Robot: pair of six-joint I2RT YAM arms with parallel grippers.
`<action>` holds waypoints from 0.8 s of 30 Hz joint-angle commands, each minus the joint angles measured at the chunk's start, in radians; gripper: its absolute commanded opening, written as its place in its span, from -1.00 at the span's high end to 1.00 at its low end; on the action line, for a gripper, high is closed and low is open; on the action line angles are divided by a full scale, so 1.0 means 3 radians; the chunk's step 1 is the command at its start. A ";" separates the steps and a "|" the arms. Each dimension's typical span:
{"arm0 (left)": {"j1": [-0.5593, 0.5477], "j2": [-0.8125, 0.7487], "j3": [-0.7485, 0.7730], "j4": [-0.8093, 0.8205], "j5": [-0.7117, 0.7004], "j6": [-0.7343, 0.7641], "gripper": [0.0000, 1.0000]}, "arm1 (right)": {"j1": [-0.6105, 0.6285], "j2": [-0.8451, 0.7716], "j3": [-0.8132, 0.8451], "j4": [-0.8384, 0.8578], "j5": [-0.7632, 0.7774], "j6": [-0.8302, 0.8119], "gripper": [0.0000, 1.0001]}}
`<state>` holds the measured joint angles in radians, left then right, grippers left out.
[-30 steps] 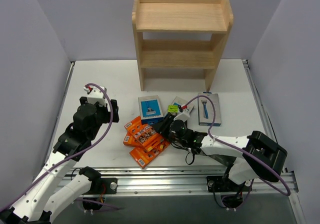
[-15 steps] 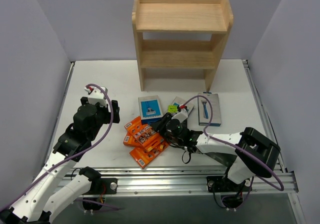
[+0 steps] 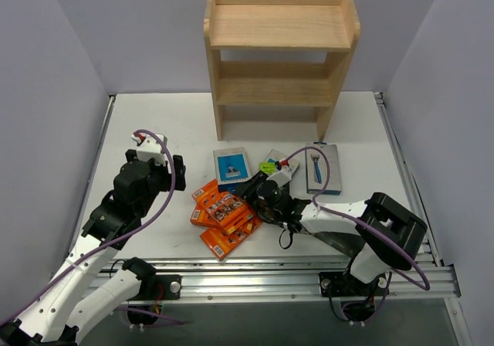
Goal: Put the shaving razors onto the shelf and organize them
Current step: Grab a shaving razor with the right arm
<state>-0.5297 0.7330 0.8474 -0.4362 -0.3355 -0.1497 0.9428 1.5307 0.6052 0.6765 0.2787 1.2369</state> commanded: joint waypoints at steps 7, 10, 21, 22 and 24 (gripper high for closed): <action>-0.0024 -0.0025 0.0013 0.0119 0.0034 -0.0007 -0.88 | -0.0156 0.0169 0.0028 0.0296 0.0022 0.0085 0.58; -0.0024 -0.0025 0.0008 0.0125 0.0034 -0.0002 -0.88 | -0.0187 0.0210 0.0053 0.0353 -0.0064 0.0085 1.00; -0.0024 -0.0009 0.0008 0.0114 -0.0027 0.0018 -0.88 | -0.0478 -0.0382 0.0707 -0.0137 -0.0897 -0.1361 1.00; -0.0024 -0.0009 0.0008 0.0109 -0.0037 0.0018 -0.88 | -0.0514 -0.0438 0.0738 -0.0164 -0.1055 -0.1504 1.00; -0.0024 -0.0015 0.0008 0.0109 -0.0037 0.0018 -0.88 | -0.0591 -0.0622 0.0795 -0.0255 -0.1362 -0.1906 1.00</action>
<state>-0.5297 0.7341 0.8474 -0.4366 -0.3363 -0.1490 0.7937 1.4532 0.7757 0.6212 0.0208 0.9031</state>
